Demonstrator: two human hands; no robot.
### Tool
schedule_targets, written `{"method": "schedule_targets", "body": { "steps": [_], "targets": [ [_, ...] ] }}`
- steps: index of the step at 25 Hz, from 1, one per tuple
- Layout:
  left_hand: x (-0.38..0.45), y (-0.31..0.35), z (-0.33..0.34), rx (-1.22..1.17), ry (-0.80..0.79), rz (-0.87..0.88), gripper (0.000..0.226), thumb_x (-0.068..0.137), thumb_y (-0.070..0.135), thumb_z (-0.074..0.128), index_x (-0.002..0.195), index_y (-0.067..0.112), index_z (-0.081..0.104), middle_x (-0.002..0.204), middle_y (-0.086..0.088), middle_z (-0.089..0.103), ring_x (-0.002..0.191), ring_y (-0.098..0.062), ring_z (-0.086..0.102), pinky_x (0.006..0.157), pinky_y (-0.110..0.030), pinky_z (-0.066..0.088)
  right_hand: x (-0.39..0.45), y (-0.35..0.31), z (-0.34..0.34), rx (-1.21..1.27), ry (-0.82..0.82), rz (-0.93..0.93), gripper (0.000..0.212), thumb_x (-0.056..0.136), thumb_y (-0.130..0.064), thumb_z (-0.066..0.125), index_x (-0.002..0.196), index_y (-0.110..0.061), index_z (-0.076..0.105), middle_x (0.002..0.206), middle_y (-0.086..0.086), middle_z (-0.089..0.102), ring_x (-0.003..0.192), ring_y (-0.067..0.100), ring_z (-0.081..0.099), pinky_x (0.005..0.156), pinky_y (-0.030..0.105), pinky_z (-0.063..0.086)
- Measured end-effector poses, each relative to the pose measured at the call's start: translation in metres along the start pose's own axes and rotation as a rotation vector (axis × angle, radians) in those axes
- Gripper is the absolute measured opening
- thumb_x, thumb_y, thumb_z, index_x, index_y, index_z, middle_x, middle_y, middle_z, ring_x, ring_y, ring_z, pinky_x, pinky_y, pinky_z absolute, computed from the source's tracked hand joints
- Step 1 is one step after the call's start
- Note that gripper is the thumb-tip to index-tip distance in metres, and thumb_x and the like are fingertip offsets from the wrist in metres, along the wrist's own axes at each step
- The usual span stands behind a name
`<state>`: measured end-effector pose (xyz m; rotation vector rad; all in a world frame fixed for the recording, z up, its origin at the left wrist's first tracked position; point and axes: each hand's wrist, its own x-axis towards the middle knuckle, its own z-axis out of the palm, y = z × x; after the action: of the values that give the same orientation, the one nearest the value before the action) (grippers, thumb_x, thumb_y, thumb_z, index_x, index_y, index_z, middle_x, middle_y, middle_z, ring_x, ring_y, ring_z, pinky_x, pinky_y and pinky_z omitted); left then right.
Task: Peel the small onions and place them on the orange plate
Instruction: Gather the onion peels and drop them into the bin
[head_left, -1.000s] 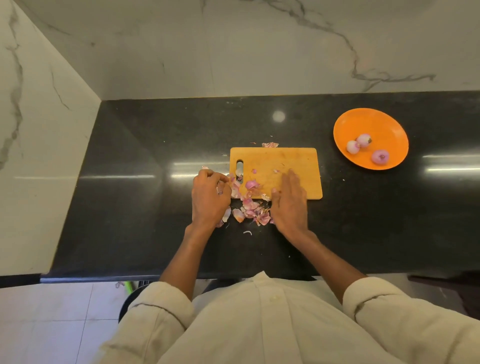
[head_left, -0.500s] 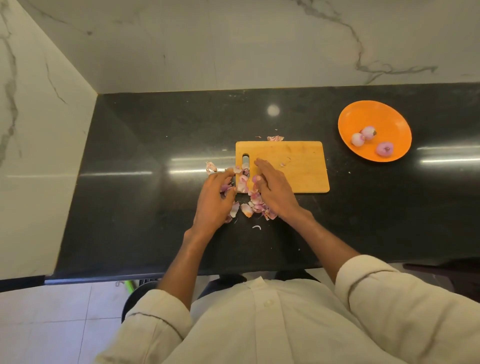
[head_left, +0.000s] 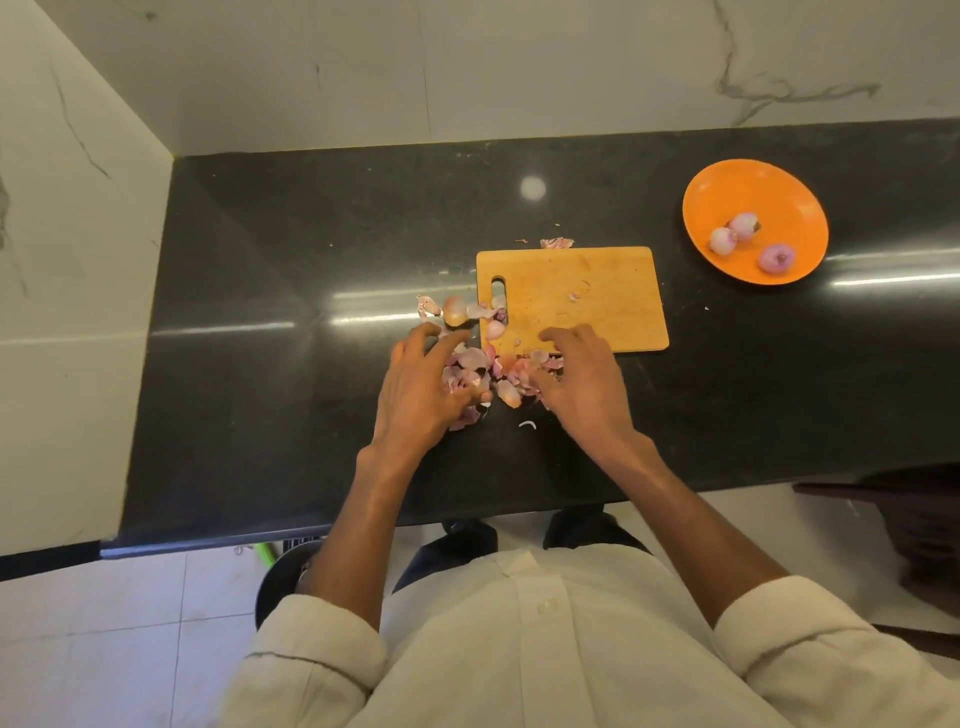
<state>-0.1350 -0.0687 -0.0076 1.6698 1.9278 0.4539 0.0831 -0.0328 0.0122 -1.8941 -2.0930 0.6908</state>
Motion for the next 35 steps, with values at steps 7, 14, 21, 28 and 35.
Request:
{"method": "schedule_targets", "body": {
  "steps": [7, 14, 21, 28, 35],
  "targets": [
    [0.000, 0.016, 0.007, -0.099, -0.007, -0.107, 0.044, 0.095, 0.018, 0.078, 0.137, 0.021, 0.064, 0.124, -0.002, 0.052, 0.110, -0.023, 0.062, 0.086, -0.032, 0.049, -0.001, -0.012, 0.016, 0.099, -0.118, 0.091, 0.044, 0.094, -0.014, 0.076, 0.136, -0.019, 0.064, 0.130, 0.005, 0.058, 0.116, 0.025, 0.062, 0.097, 0.039, 0.051],
    [0.006, 0.012, 0.004, -0.323, -0.040, -0.068, 0.050, 0.086, -0.001, 0.074, 0.131, 0.022, 0.074, 0.135, -0.003, 0.064, 0.124, -0.020, 0.061, 0.101, -0.039, 0.056, 0.003, -0.034, 0.023, 0.188, -0.062, 0.007, 0.034, 0.095, -0.004, 0.073, 0.126, -0.019, 0.076, 0.125, 0.002, 0.068, 0.116, 0.018, 0.061, 0.097, 0.028, 0.049],
    [0.010, 0.017, 0.006, -0.514, 0.104, -0.116, 0.040, 0.088, -0.004, 0.071, 0.116, 0.023, 0.079, 0.114, 0.002, 0.076, 0.102, -0.011, 0.073, 0.089, -0.038, 0.064, 0.002, -0.052, 0.028, 0.416, 0.075, 0.061, 0.032, 0.091, 0.000, 0.076, 0.119, -0.015, 0.078, 0.119, -0.001, 0.074, 0.111, 0.011, 0.066, 0.097, 0.024, 0.054],
    [0.013, 0.029, -0.006, -0.646, 0.097, -0.125, 0.032, 0.088, -0.004, 0.076, 0.109, 0.019, 0.081, 0.101, 0.003, 0.080, 0.087, -0.009, 0.077, 0.083, -0.042, 0.066, 0.009, -0.058, 0.018, 0.407, 0.104, 0.068, 0.030, 0.090, -0.001, 0.078, 0.117, -0.015, 0.080, 0.118, 0.000, 0.076, 0.105, 0.014, 0.070, 0.093, 0.031, 0.060],
    [0.010, 0.059, -0.027, -0.763, 0.169, -0.059, 0.031, 0.087, -0.007, 0.072, 0.109, 0.012, 0.082, 0.102, -0.003, 0.083, 0.093, -0.026, 0.080, 0.091, -0.052, 0.064, 0.010, -0.055, -0.020, 0.584, 0.158, -0.035, 0.030, 0.086, 0.005, 0.077, 0.108, -0.014, 0.083, 0.098, -0.009, 0.075, 0.091, 0.004, 0.071, 0.077, 0.011, 0.054]
  ]
}}
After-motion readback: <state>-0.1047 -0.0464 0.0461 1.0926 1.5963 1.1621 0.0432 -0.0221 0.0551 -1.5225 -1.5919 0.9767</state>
